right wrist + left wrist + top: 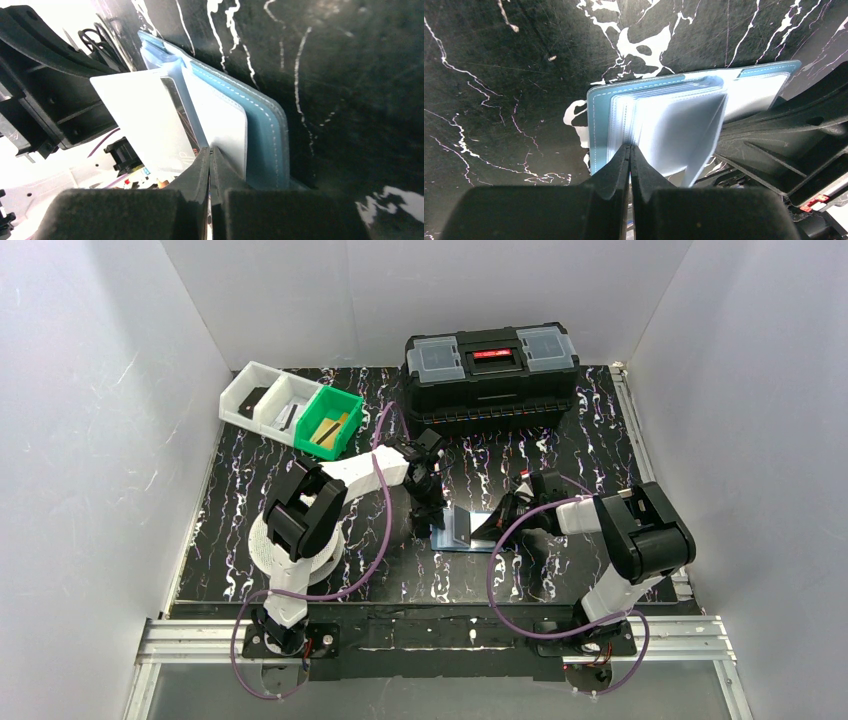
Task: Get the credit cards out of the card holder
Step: Remove the credit card from the card holder.
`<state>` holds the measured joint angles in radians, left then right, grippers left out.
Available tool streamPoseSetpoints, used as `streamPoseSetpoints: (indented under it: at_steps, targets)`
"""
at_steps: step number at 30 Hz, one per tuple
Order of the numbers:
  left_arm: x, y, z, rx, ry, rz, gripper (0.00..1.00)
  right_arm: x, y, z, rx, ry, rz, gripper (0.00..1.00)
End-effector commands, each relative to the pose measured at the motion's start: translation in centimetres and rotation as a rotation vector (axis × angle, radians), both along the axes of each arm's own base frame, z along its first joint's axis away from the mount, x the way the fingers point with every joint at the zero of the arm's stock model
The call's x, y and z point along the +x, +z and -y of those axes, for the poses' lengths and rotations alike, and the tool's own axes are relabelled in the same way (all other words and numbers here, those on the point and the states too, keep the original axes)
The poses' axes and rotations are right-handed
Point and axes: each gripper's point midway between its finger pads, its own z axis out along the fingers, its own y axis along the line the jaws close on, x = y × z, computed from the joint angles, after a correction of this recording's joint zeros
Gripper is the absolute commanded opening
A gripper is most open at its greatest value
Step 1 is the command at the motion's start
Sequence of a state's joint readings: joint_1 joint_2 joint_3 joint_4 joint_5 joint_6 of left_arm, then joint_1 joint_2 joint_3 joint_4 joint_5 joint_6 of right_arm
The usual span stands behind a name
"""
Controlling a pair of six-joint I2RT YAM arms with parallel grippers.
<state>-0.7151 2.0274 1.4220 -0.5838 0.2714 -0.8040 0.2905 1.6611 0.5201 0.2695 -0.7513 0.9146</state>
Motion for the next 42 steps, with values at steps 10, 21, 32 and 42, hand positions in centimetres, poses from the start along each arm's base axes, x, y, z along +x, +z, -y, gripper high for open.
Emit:
streamPoseSetpoints:
  at_steps: [10, 21, 32, 42]
  targets:
    - [-1.3, -3.6, -6.2, 0.253, -0.071, 0.021, 0.00, -0.1, -0.2, 0.4, -0.021, 0.000, 0.012, 0.09]
    - [0.0, 2.7, -2.2, 0.063, -0.147, 0.169, 0.13, -0.2, -0.5, 0.4, -0.025, -0.001, 0.001, 0.19]
    - [1.2, 5.2, 0.6, -0.067, -0.122, 0.242, 0.21, -0.2, -0.4, 0.3, -0.020, 0.004, 0.002, 0.25]
    - [1.3, 5.4, 0.9, -0.070, -0.135, 0.245, 0.20, -0.2, -0.5, 0.3, -0.021, 0.003, -0.004, 0.25]
